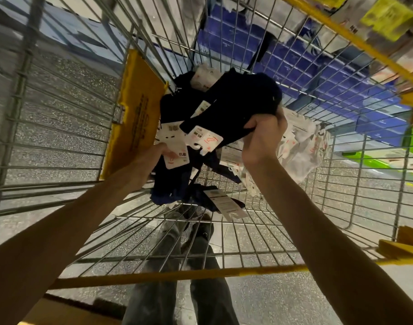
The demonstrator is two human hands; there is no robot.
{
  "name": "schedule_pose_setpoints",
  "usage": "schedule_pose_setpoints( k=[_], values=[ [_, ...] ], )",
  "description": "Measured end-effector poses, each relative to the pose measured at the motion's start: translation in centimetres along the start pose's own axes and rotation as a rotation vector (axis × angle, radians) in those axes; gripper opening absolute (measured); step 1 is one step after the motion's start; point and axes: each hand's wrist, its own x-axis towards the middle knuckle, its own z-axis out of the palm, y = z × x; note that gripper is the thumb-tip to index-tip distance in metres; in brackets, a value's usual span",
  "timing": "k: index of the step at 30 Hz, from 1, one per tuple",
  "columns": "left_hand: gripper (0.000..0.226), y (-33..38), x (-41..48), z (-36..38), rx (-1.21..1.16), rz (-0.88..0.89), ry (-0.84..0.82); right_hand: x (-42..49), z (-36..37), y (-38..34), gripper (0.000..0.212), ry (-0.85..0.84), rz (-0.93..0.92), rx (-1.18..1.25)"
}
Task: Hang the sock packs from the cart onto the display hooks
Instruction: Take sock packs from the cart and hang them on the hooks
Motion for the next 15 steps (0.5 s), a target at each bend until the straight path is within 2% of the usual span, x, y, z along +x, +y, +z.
schedule_pose_setpoints(
  k=[1, 3, 5, 6, 8, 10, 12, 15],
  values=[
    [0.02, 0.2, -0.1, -0.1, -0.002, -0.005, -0.067, -0.5, 0.4, -0.3, 0.033, -0.035, -0.1, -0.024],
    [0.055, 0.6, -0.2, -0.2, -0.031, -0.071, -0.18, -2.0, 1.1, -0.2, 0.036, -0.161, -0.332, -0.143],
    [0.077, 0.9, -0.3, -0.3, -0.161, -0.127, -0.268, -3.8, 1.2, 1.1, 0.026, -0.37, -0.495, -0.374],
    [0.079, 1.1, -0.2, -0.6, -0.273, -0.147, -0.278, -4.6, 0.8, 2.2, 0.021, -0.531, -0.567, -0.53],
    [0.069, 1.0, 0.9, -1.1, -0.433, -0.159, -0.271, -5.7, -1.1, 5.0, 0.011, -0.897, -0.779, -0.813],
    [0.053, 1.8, 0.5, -1.3, -0.475, -0.092, -0.368, -5.5, -3.1, 7.2, 0.01, -1.137, -1.065, -0.929],
    [0.036, 2.4, 0.0, -1.1, -0.46, -0.012, -0.461, -5.1, -3.9, 7.6, 0.017, -1.248, -1.231, -0.973],
    [0.026, 2.8, -0.4, -0.4, -0.429, -0.008, -0.528, -4.6, -4.6, 7.1, 0.014, -1.221, -1.244, -1.009]
  ],
)
